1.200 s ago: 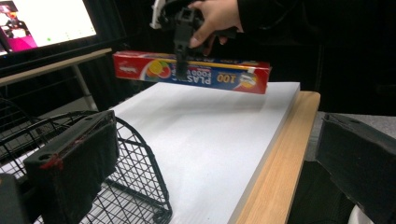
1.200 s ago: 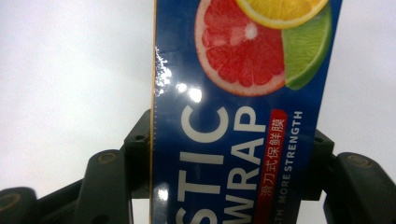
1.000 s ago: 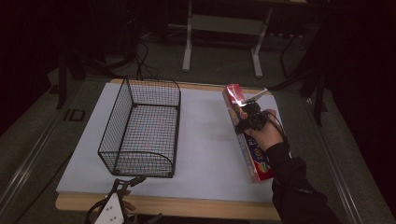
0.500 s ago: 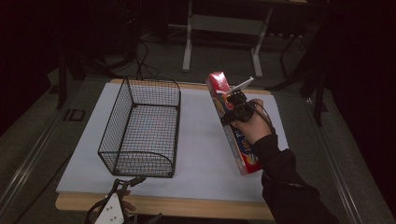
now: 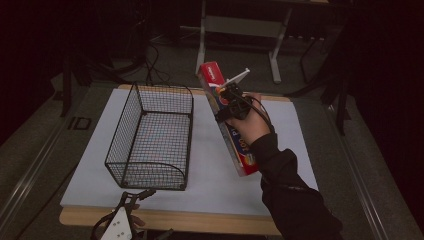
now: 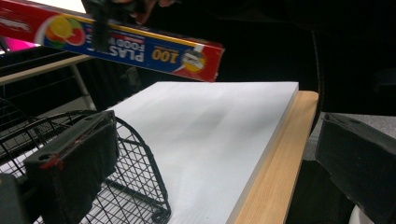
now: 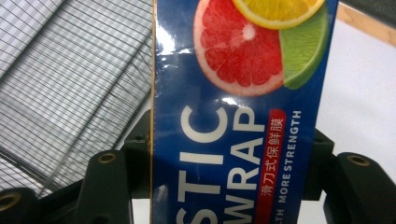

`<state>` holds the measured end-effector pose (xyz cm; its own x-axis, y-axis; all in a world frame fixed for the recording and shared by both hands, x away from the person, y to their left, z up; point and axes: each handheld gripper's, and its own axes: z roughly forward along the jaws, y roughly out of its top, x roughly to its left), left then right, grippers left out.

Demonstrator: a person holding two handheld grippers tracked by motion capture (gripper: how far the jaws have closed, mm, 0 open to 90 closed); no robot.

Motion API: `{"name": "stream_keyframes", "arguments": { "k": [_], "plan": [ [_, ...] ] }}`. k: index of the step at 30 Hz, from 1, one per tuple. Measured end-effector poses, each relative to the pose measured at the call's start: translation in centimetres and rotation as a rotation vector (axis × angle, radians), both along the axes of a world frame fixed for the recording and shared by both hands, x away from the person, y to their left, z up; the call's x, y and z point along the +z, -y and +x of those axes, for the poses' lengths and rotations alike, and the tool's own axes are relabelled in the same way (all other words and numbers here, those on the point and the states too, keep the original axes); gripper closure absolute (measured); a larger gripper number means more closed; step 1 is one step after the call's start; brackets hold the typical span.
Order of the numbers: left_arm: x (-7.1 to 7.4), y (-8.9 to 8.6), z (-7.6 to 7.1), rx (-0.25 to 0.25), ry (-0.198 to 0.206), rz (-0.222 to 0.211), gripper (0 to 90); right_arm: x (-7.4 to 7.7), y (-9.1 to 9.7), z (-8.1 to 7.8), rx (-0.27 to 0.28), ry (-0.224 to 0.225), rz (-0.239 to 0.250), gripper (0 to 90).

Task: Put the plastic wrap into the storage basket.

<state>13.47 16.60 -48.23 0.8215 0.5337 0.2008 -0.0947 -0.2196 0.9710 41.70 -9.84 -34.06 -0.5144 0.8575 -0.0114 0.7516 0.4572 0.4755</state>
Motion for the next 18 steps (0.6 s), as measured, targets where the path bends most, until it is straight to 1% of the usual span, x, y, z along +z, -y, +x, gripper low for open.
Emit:
{"name": "stream_keyframes", "arguments": {
  "k": [3,7,9,11,13,15,18],
  "plan": [
    [0.0,0.0,0.0,-0.002,0.002,0.002,0.2,0.7,-1.2,0.1,0.022,0.021,-0.010,39.7],
    [0.0,-0.1,0.0,-0.003,-0.001,-0.002,0.1,1.6,-2.7,0.0,0.037,0.040,0.001,39.8],
    [0.0,0.0,-0.1,-0.006,0.000,-0.002,0.1,1.9,-3.5,0.0,0.051,0.049,-0.004,39.8],
    [0.1,0.0,-0.2,-0.003,0.005,0.000,0.2,2.3,-4.3,-0.1,0.060,0.057,0.000,39.8],
    [0.2,-0.1,-0.2,0.000,0.014,-0.011,0.2,2.8,-5.0,-0.1,0.075,0.067,0.013,39.8],
    [0.1,-0.2,-0.1,-0.002,0.003,-0.015,0.2,3.2,-5.7,-0.2,0.086,0.076,0.020,39.8],
    [0.1,-0.1,-0.1,-0.002,0.002,-0.010,0.2,3.7,-6.7,-0.3,0.099,0.083,0.032,39.9]
  ]
}}
